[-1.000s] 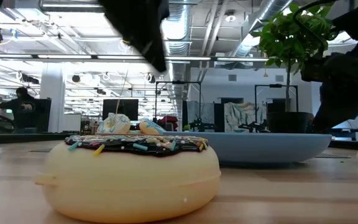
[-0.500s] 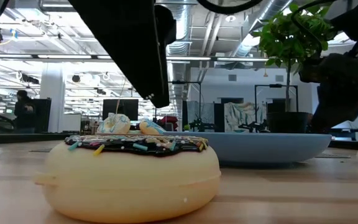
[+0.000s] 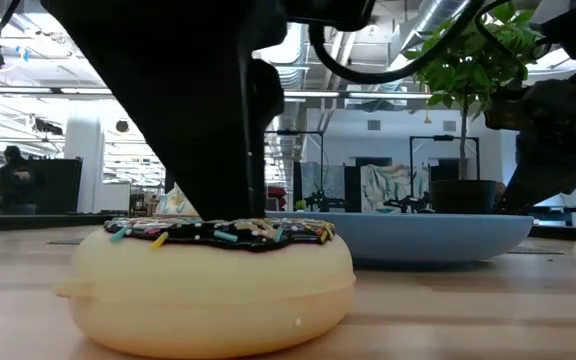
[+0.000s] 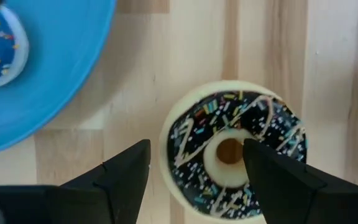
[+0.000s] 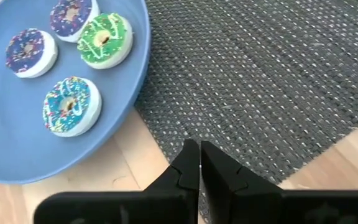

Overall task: Pick & Place donuts
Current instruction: Put the large black donut into the pink plate

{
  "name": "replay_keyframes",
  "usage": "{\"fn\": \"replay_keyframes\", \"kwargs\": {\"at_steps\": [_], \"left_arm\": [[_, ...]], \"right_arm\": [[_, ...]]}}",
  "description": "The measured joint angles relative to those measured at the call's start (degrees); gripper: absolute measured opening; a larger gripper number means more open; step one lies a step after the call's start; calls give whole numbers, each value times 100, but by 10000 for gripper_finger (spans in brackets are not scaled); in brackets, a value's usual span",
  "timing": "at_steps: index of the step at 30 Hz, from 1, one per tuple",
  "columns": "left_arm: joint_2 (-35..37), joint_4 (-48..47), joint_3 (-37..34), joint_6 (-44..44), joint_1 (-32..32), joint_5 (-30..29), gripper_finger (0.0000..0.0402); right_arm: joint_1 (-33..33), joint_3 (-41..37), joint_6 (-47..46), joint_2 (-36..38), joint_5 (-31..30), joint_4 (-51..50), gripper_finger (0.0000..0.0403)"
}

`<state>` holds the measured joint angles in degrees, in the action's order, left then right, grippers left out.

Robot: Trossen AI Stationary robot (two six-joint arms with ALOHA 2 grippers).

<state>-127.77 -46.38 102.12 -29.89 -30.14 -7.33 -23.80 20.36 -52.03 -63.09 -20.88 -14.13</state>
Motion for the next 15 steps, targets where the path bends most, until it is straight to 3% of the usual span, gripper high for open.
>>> {"fn": "replay_keyframes", "kwargs": {"at_steps": [10,15], "left_arm": [[-105,127,1,-21,24,169,245],[-161,273,3,16,37,294,205]], "right_arm": [[-64,0,-3,0,-2,25,7],[-63,0,-2,0,0,152,7]]}}
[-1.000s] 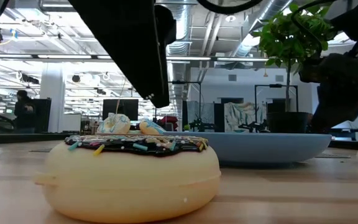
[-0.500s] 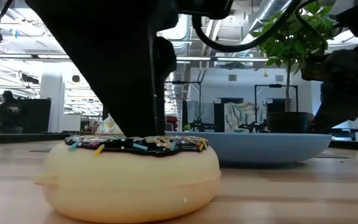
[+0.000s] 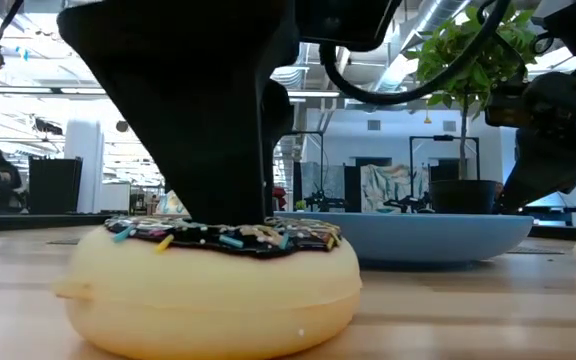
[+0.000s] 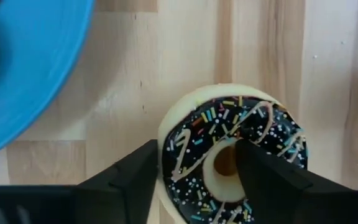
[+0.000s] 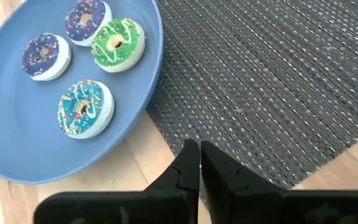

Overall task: Pick & Place donuts
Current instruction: Put the large black donut into the pink plate

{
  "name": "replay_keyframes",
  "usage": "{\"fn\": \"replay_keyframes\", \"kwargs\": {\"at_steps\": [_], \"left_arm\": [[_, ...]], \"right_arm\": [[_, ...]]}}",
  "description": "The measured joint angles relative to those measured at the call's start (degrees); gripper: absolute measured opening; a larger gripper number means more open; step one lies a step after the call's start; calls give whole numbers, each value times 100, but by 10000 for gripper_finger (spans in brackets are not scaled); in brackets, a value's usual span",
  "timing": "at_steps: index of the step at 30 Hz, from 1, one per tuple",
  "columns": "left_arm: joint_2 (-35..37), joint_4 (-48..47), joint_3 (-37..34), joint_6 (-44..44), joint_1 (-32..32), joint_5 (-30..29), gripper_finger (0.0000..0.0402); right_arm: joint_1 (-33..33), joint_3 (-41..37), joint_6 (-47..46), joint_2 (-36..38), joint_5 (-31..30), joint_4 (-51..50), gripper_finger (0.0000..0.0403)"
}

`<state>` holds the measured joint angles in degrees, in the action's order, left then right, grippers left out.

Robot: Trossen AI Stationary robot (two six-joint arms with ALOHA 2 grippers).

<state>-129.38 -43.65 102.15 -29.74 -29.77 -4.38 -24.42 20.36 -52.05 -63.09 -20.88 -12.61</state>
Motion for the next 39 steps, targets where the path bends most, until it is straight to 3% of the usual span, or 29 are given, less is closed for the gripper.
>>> {"fn": "replay_keyframes", "kwargs": {"at_steps": [5,10,19,24,32,39], "left_arm": [[-2,-10,19,12,16,153,151],[-13,-119,236,421,63,185,122],[-13,-1289,759,691,300,44,108],[236,-1576,938,1402,524,-199,108],[837,-2064,1576,2539,1471,-278,108],[1625,-2552,1613,3332,2729,-515,107]], "right_arm": [[-71,2,-2,0,-3,-4,7],[-120,2,-2,0,-4,31,7],[-120,2,-2,0,-7,77,7],[-118,2,-2,0,-4,109,7],[-118,0,-5,0,-4,216,7],[-118,0,-2,0,21,246,7]]}}
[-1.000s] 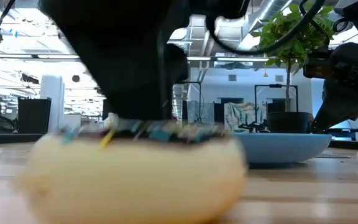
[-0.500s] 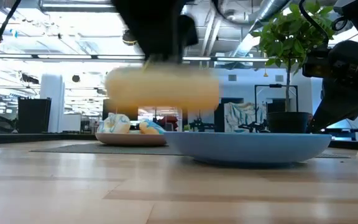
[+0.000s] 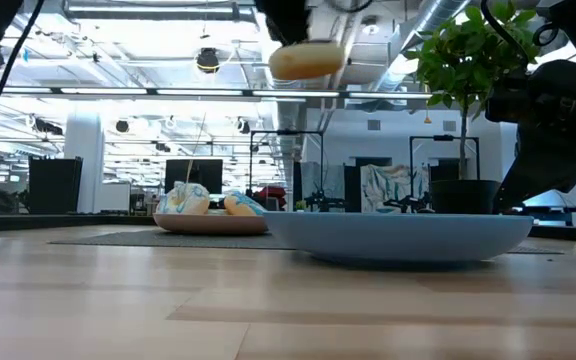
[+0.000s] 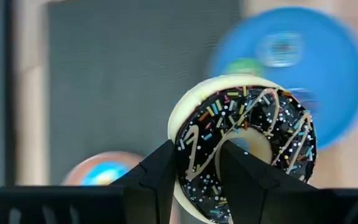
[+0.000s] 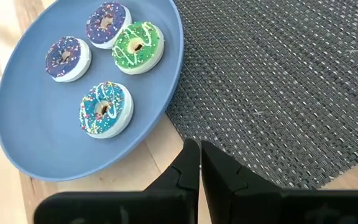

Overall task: Pick & Place donuts
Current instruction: Put the large black donut into the pink plate

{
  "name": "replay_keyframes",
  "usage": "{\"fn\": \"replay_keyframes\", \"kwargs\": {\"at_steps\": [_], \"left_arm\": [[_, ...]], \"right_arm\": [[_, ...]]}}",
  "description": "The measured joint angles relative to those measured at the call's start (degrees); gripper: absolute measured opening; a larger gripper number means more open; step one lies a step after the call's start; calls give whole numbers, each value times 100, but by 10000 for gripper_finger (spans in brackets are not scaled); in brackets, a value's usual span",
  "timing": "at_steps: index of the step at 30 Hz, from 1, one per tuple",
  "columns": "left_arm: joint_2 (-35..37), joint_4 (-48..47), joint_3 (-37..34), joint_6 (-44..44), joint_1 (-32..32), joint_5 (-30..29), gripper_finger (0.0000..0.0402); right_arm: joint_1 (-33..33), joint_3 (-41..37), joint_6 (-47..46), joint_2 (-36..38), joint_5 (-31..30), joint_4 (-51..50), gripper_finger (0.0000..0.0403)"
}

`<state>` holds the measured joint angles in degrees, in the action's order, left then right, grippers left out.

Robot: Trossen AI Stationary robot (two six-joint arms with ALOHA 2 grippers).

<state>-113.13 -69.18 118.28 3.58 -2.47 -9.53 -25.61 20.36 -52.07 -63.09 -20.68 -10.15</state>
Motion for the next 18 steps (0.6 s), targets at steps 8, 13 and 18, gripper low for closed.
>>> {"fn": "replay_keyframes", "kwargs": {"at_steps": [8,13,18], "left_arm": [[747,-834,-2,364,1900,268,107],[931,-1211,-58,516,2938,1137,107],[957,-867,-661,856,3487,1366,107]], "right_arm": [[0,0,-46,0,16,41,7],[0,0,-151,0,-6,127,7],[1,0,-146,0,-30,213,7]]}}
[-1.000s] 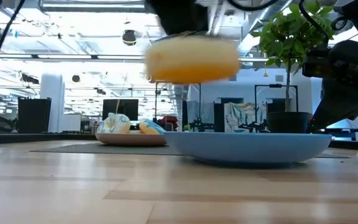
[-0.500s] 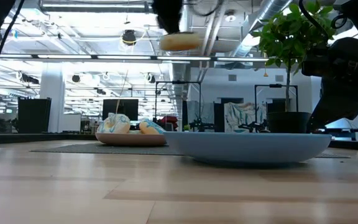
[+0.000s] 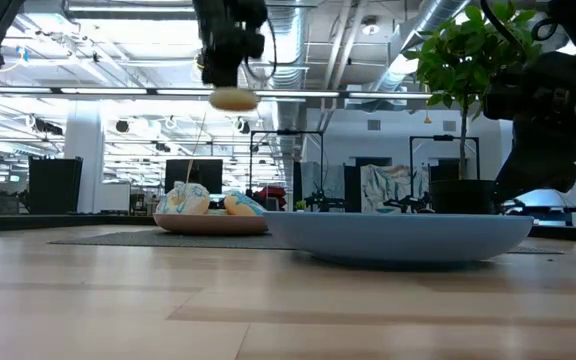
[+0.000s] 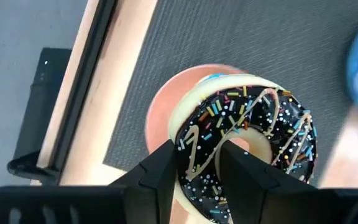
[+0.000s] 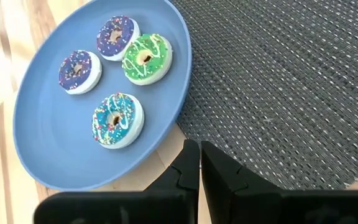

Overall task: Pick & Place donuts
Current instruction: Put the large black donut into the pink plate

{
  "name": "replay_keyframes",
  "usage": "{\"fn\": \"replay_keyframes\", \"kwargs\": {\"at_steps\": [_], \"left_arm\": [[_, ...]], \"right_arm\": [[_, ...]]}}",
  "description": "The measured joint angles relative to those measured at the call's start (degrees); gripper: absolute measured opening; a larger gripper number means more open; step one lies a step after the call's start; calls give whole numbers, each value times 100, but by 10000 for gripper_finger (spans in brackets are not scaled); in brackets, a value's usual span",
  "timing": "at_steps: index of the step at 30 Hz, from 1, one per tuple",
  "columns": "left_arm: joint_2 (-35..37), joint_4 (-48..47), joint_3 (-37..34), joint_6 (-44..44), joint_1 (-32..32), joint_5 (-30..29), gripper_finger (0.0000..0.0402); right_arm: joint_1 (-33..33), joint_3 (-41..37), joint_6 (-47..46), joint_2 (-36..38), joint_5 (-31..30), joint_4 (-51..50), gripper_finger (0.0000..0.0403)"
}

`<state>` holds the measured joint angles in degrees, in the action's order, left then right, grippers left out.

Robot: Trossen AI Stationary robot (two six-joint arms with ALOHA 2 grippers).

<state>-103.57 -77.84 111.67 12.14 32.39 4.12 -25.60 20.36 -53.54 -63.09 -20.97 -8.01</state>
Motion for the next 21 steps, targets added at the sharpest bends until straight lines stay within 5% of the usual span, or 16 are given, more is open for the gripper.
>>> {"fn": "replay_keyframes", "kwargs": {"at_steps": [13,21], "left_arm": [[-13,2175,-2287,556,1026,528,107],[-15,2944,-3120,535,1436,1104,107]], "right_arm": [[3,0,144,0,-2,93,7],[5,0,144,0,2,107,6]]}}
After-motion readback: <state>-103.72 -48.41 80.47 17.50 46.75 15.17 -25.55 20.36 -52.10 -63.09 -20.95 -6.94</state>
